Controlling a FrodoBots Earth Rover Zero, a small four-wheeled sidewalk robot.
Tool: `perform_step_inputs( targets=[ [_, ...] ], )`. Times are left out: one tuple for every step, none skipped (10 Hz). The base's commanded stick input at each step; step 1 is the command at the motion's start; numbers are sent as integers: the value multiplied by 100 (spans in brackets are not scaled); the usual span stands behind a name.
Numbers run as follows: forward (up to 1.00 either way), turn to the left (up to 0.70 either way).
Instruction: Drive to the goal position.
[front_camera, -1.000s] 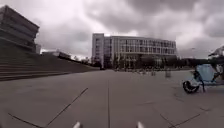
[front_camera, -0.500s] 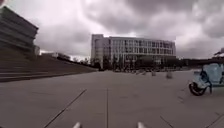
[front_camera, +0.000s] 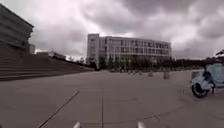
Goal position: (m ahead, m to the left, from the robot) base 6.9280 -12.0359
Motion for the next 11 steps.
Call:
perform_step_inputs(
  targets=[
    [50,-24],
    [50,-24],
    [50,-24],
    [50,-24],
    [50,-24],
    [50,-24],
    [50,-24],
    [50,-24],
    [50,-24],
    [50,-24],
    [50,-24]
  ],
)
